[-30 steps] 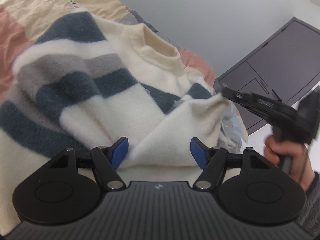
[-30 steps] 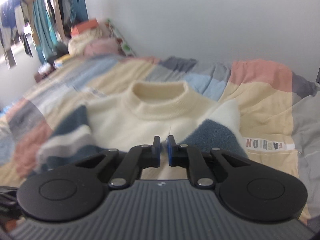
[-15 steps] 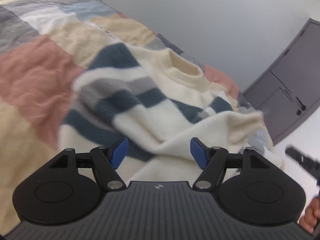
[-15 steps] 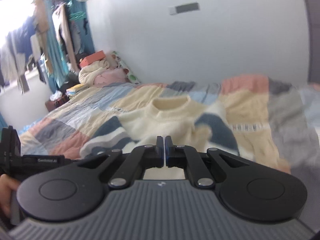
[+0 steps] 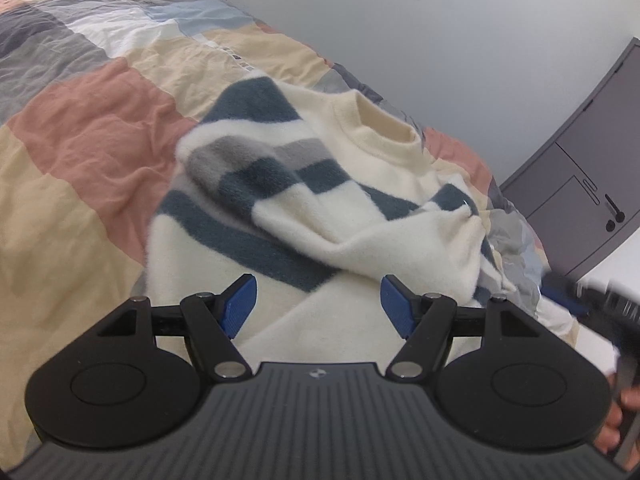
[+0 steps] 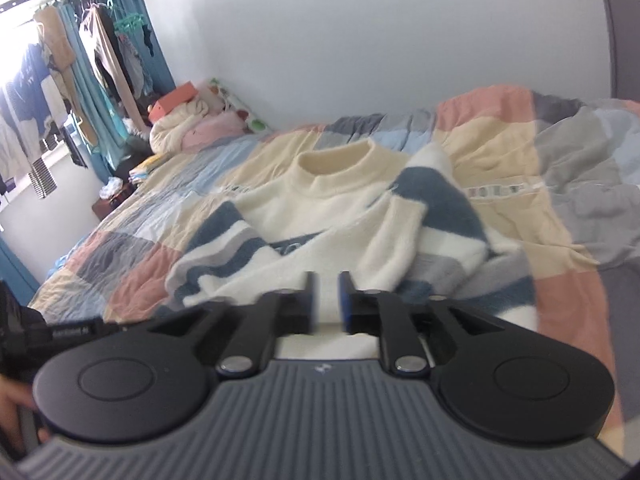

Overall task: Fold large clothes
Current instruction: 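Pinch the folded sleeve cuff with the right gripper and straighten it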

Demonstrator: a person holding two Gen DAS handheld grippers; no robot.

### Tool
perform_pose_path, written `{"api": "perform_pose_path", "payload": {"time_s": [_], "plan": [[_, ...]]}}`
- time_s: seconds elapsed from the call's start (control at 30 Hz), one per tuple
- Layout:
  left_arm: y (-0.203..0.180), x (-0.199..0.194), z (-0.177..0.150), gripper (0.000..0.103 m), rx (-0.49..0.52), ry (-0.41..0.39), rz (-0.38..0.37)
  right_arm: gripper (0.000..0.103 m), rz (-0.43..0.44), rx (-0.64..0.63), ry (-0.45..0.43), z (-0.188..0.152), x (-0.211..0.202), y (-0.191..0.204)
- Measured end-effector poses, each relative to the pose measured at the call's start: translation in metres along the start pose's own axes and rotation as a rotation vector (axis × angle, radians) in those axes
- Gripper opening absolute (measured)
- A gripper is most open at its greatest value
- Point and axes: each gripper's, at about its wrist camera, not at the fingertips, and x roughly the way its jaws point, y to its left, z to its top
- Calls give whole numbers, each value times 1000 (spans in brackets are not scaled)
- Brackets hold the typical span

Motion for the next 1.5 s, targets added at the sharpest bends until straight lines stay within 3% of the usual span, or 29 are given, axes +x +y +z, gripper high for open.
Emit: {"api": "perform_pose_path", "payload": {"time_s": [0.03,0.17,0.5,0.67,0.77,0.8,0.83,0.93,1.0,1.3,1.5], "plan": [[0,2,0,73,5,5,-2,76,10,11,-4,3,7,2],[2,9,-1,73,16,12,-9,74,-33,-3,-24,18,41,15],[10,42,0,73,12,51,-16,74,-266,124,-6,32,138,17],[22,57,2,73,-33,84,-17,72,-382,210,2,25,167,1],[28,57,3,73,-59,83,-37,69,-411,178,13,18,175,0],[28,57,2,73,-63,82,-42,63,-422,153,14,17,175,3],[29,57,2,73,-66,81,-45,48,-439,134,15,17,175,4],[30,55,2,73,-71,80,-49,19,-439,154,6,17,165,0],[30,52,2,73,-71,78,-50,13,-413,180,2,17,153,-3],[26,41,4,72,-53,55,-27,10,-271,234,-70,9,64,3],[29,36,2,72,-77,47,-13,10,-191,320,-42,-23,16,-6]]}}
